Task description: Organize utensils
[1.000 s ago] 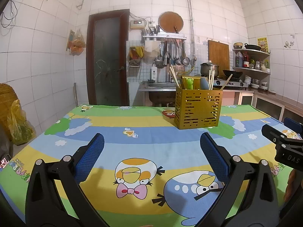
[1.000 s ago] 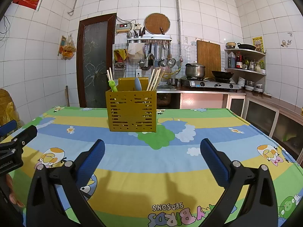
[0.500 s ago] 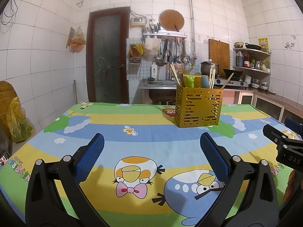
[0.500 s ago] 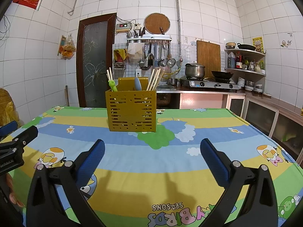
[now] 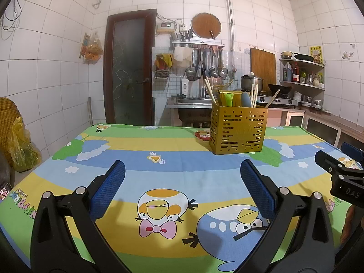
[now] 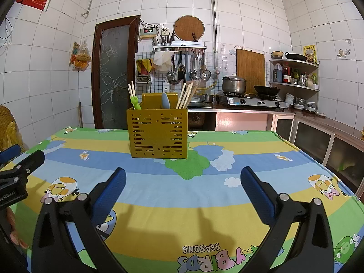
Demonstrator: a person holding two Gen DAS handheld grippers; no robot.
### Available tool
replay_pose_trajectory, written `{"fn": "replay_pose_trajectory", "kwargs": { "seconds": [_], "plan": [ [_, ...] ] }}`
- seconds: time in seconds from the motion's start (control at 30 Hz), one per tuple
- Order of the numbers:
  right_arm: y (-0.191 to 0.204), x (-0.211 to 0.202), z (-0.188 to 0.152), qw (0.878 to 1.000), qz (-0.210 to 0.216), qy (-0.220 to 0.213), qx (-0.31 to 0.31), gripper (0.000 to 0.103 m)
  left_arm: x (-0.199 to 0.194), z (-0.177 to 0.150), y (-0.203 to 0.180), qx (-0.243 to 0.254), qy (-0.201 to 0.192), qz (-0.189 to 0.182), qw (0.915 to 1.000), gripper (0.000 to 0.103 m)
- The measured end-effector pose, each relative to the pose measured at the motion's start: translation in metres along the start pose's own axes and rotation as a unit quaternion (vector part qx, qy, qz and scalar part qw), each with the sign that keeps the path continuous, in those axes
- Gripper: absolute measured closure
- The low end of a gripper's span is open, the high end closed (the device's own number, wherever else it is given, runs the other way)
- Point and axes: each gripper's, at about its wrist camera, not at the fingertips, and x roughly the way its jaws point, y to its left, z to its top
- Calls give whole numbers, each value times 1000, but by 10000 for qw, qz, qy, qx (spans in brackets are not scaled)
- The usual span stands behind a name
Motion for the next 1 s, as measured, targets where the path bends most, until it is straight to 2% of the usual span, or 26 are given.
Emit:
{"fn": "replay_pose_trajectory", "kwargs": {
  "seconds": [1.0],
  "plan": [
    [-1, -1, 0, 10000, -16, -4, -7, 5, -4, 3, -1, 12, -52, 1, 10000, 5]
  ]
}}
